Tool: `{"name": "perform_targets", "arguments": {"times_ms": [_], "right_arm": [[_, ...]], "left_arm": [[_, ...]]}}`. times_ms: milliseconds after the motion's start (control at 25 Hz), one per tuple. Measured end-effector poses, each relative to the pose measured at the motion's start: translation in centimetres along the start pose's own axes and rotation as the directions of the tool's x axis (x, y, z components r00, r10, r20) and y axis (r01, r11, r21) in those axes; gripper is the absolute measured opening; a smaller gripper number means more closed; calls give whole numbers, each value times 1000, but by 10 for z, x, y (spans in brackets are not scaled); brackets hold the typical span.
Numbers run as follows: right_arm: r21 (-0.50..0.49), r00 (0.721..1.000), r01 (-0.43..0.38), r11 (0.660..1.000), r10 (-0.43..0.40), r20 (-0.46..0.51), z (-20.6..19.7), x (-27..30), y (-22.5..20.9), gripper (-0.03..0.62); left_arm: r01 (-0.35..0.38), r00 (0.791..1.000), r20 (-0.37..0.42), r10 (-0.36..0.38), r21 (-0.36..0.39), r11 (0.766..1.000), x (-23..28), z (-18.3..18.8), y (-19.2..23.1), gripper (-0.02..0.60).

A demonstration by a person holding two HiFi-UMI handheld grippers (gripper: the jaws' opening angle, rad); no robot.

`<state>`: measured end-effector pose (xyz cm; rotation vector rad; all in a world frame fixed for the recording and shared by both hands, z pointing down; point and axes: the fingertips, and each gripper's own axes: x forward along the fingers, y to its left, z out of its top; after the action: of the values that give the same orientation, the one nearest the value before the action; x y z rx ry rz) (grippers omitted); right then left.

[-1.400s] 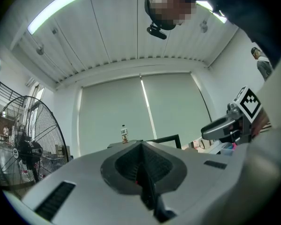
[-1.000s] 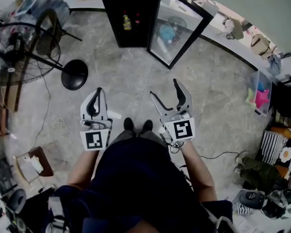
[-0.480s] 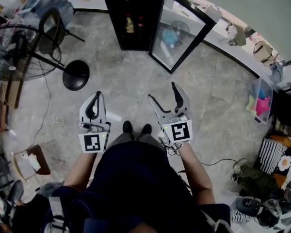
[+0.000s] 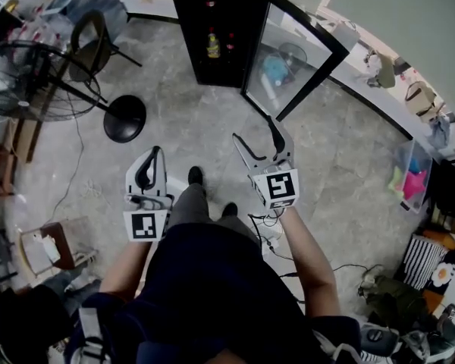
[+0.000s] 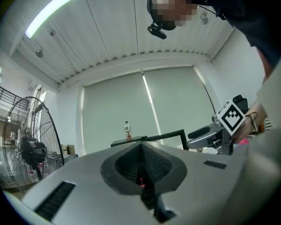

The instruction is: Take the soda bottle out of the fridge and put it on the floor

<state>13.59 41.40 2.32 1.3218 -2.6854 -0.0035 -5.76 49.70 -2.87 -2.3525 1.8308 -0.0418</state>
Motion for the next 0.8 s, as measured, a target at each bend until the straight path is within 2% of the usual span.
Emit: {"name": "perform_targets", "arguments": {"times_ms": [200,360,600,800], "right_arm": [[-4,1000,11,1000,-11,-12,-9,83,-27,372],[12,999,34,999,-34,-21,-20,172,-40,373],[34,996,82,996,-81,-47,-35,317,-70,373],[42,989,128,991,-124,-82,-68,416,-112,371]], "left_arm": [[24,1000,10,-24,-9,1000,59,-16,35,25],[81,997,10,-81,-17,997,122,-40,79,25],[236,972,-15,-235,20,972,225,-79,143,25],[270,962,-38,-270,-18,963,301,-111,182,25]]}}
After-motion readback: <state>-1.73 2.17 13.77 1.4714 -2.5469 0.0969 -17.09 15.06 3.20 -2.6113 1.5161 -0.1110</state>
